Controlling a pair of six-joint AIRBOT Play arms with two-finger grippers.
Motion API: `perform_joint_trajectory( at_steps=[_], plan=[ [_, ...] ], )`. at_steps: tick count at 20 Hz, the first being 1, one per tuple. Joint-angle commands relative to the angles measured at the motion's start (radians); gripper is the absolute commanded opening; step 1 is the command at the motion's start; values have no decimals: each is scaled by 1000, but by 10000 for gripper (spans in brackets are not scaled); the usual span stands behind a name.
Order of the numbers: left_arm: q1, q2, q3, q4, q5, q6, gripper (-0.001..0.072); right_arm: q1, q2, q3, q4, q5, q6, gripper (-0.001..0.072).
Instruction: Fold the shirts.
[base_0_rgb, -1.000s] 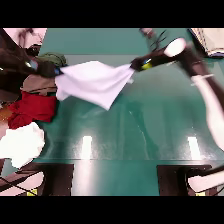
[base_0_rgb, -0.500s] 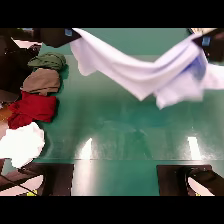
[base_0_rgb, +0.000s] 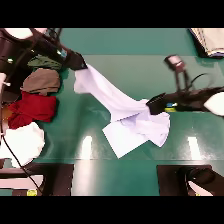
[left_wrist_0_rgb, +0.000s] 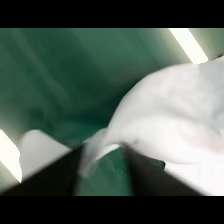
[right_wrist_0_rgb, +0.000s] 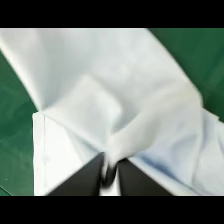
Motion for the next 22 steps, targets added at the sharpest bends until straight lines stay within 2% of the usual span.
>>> perform_joint_trajectory(
  at_steps=[1,3,6,11,13,16,18,20,22],
  plan=[
    [29,-31,-42,67,15,-80,702,36,-76,-53,3,-102,48,390],
    [87,-14,-33,66,-1,-109,702,17,-104,21,0,-49,43,388],
    [200,57,-42,40,-51,-134,701,-54,-51,116,-7,55,15,388],
    [213,169,-333,-105,-22,-108,702,-228,100,130,-5,95,10,387],
    [182,169,-505,-197,45,-80,702,-290,124,130,-5,103,10,387],
    [122,166,-725,-325,280,-76,703,-343,126,130,-6,107,6,387],
    [76,152,-796,-372,393,-77,703,-355,114,130,-5,109,-1,387],
    [33,114,-811,-418,429,-74,703,-355,94,130,2,111,-1,387],
    [-8,73,-810,-514,475,-33,703,-355,70,130,3,111,-1,387]
  ],
)
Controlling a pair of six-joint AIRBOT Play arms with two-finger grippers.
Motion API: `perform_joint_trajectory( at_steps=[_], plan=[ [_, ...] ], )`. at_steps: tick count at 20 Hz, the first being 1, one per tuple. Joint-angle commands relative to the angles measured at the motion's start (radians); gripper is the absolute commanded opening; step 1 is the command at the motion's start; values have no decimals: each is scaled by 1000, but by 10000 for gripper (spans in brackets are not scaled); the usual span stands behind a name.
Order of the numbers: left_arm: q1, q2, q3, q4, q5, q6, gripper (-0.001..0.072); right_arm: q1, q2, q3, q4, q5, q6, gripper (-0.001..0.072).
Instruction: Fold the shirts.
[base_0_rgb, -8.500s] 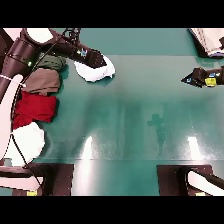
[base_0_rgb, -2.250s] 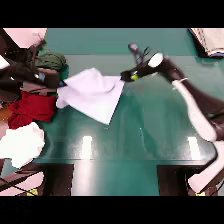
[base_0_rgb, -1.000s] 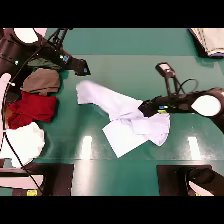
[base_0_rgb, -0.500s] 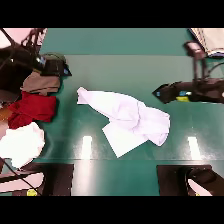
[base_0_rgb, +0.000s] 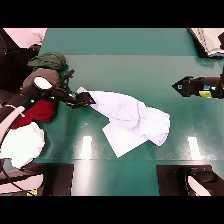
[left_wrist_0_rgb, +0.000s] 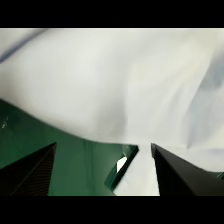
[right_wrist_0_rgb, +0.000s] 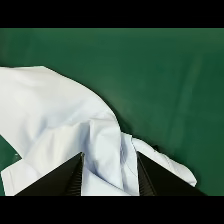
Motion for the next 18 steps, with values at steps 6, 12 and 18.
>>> perform_joint_trajectory(
  at_steps=[6,12,18],
  plan=[
    [-114,-102,-41,-164,204,25,211,-11,-76,1,-5,18,-29,387],
    [-2,-56,154,-121,-46,120,25,-120,-192,-11,-3,240,-220,394],
    [64,49,279,-20,-180,129,25,-311,-415,-195,340,136,-456,559]
  ],
)
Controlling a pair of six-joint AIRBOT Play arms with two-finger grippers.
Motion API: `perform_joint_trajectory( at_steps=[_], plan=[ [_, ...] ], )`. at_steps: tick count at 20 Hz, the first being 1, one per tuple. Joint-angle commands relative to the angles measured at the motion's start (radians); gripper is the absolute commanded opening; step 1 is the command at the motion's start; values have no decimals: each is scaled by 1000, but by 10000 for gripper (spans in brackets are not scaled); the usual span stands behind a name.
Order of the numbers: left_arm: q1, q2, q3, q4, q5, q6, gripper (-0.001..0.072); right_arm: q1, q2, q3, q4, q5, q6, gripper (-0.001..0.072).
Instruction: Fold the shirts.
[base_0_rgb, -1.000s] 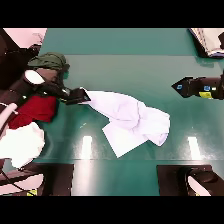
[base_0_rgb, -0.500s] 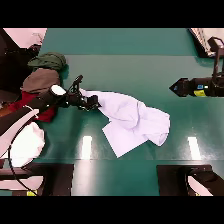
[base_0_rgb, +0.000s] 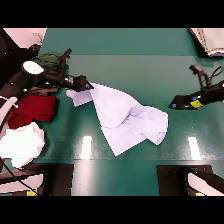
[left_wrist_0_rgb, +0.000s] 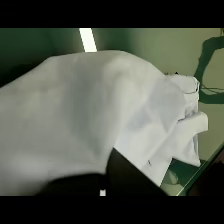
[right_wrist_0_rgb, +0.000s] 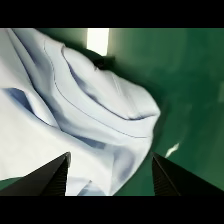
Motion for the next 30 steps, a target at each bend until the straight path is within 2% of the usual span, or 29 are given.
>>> perform_joint_trajectory(
  at_steps=[1,4,9,10,11,12,13,16,20,25,30],
  plan=[
    [22,33,42,40,-75,11,25,-51,-136,-79,195,-107,-141,557],
    [22,33,41,50,-101,11,25,-9,-213,-76,195,-205,-143,557],
    [22,32,41,56,-98,11,25,84,-317,15,143,-206,-148,552],
    [22,32,41,56,-99,11,25,103,-334,35,126,-200,-148,486],
    [22,33,41,56,-103,11,25,124,-349,54,105,-190,-149,310],
    [22,33,41,56,-113,12,25,141,-356,66,89,-187,-149,100],
    [22,34,41,56,-125,12,25,156,-354,75,79,-193,-150,15],
    [23,37,113,114,-174,11,24,141,-270,127,79,-195,-143,13],
    [22,95,407,188,-272,8,25,12,-31,331,80,-145,-106,12],
    [22,193,760,185,-306,8,25,-100,214,587,81,-148,-106,12],
    [22,322,843,186,-322,8,24,-194,352,728,80,-135,-105,12]
  ],
)
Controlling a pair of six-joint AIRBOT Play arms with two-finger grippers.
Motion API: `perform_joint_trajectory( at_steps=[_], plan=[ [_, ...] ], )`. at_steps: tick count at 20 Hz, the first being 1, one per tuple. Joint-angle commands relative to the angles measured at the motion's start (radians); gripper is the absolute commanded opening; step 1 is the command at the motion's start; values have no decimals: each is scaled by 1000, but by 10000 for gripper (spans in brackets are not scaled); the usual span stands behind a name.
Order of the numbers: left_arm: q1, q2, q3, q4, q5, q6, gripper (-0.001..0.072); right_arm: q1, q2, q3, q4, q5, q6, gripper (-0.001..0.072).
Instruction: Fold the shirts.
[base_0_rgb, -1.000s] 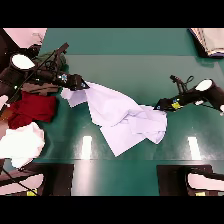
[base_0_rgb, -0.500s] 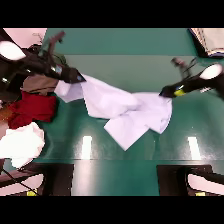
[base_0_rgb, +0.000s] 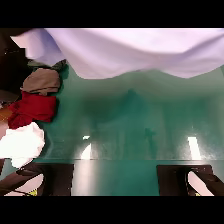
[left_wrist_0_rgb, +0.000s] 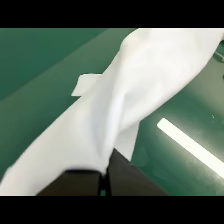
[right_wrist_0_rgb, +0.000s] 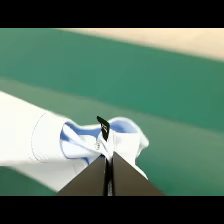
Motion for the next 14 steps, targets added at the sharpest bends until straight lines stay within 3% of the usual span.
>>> perform_joint_trajectory(
  at_steps=[1,5,10,14],
  plan=[
    [0,87,57,7,-29,-2,24,-91,95,108,-2,26,3,12],
    [0,113,20,26,-79,-16,25,-214,105,145,5,131,65,12],
    [0,66,-406,45,-78,-31,25,-142,-43,-62,71,315,146,12],
    [0,-76,-777,45,29,12,25,11,-208,-335,39,221,144,12]
  ],
)
